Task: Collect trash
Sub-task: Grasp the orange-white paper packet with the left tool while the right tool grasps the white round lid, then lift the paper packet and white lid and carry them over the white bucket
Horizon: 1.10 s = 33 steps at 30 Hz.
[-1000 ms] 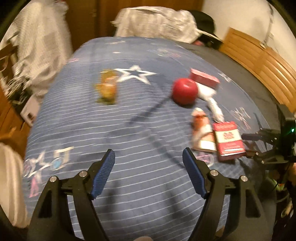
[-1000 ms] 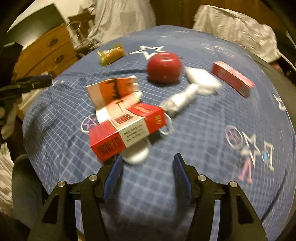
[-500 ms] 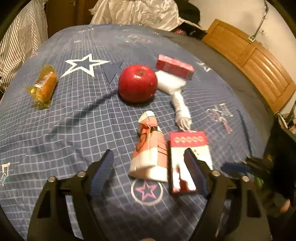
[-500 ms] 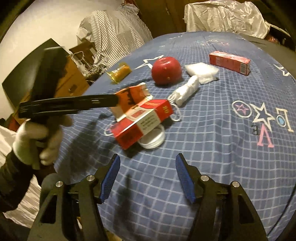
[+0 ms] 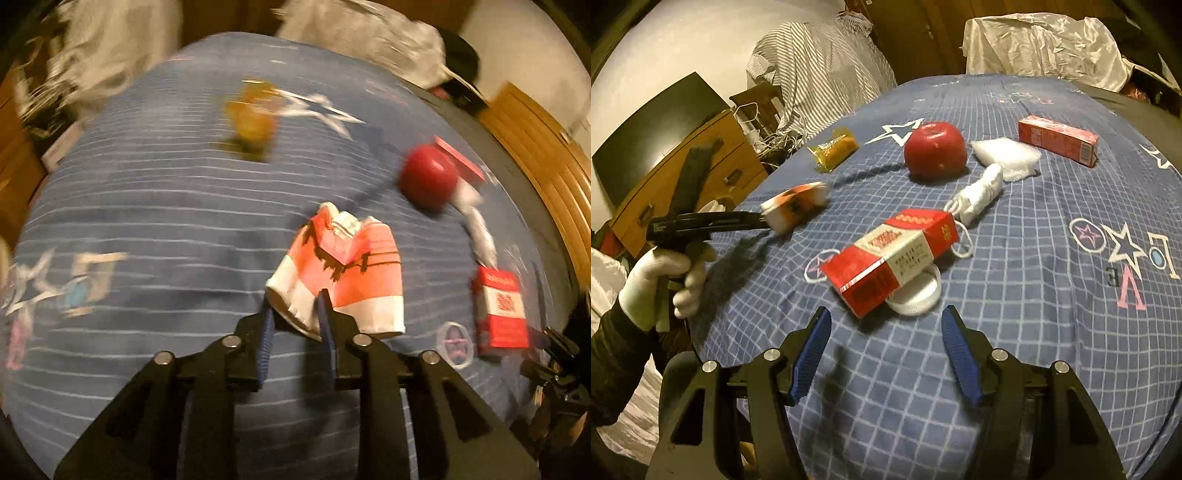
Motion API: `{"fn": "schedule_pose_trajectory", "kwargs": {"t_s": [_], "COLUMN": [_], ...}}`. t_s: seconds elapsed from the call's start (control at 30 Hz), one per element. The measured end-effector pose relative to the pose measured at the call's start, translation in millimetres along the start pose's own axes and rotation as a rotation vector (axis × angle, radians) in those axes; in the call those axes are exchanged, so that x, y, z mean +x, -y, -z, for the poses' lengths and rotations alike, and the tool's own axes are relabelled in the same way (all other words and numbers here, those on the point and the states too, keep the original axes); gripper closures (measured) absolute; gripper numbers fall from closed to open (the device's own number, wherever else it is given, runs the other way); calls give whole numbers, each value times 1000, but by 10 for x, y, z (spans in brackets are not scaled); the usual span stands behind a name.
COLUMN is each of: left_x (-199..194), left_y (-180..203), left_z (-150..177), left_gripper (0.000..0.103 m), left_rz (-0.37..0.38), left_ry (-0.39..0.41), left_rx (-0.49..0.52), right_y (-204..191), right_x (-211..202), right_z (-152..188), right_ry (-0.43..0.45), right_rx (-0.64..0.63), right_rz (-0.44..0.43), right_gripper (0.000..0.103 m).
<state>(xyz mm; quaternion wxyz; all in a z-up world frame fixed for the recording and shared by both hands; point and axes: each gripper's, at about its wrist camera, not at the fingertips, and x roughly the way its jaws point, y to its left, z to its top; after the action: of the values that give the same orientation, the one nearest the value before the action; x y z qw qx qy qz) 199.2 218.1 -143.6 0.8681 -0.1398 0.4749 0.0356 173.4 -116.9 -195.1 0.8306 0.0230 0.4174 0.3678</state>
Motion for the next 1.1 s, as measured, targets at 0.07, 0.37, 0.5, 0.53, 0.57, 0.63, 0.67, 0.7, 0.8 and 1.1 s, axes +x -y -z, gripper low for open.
{"fn": "schedule_pose_trajectory", "kwargs": {"t_s": [0.07,0.37,0.5,0.53,0.57,0.63,0.67,0.7,0.8,1.1], "left_x": [-106,-379,-133,-58,6,111,156,190,274,357], "left_y": [-130,66,332,384,419,480,505,516,533,513], "left_z": [-3,-94,-190,-207,-219,-229,-236,-243,-268,-235], "left_gripper": [59,20,20,20,20,20,20,20,21,64], "left_rz": [-25,-14,-25,-29,-31,-41,-46,-50,-39,-39], "left_ry": [22,138,71,52,36,10,3,-3,-21,-17], "left_rx": [-17,183,334,364,380,400,408,409,383,291], "right_y": [-39,-99,-80,-60,-44,-20,-15,-21,-39,-12], "right_x": [61,52,81,109,135,211,249,294,426,421], "right_z": [-73,-109,-17,-7,-5,-37,-59,-87,-170,-127], "right_ry": [9,39,7,-7,-16,-29,-33,-37,-51,-29], "right_rx": [12,-26,-101,-110,-118,-130,-136,-146,-166,-161], "right_rz": [-12,53,129,135,136,132,132,136,137,160], "right_gripper": [39,30,30,30,30,30,30,30,30,61]}}
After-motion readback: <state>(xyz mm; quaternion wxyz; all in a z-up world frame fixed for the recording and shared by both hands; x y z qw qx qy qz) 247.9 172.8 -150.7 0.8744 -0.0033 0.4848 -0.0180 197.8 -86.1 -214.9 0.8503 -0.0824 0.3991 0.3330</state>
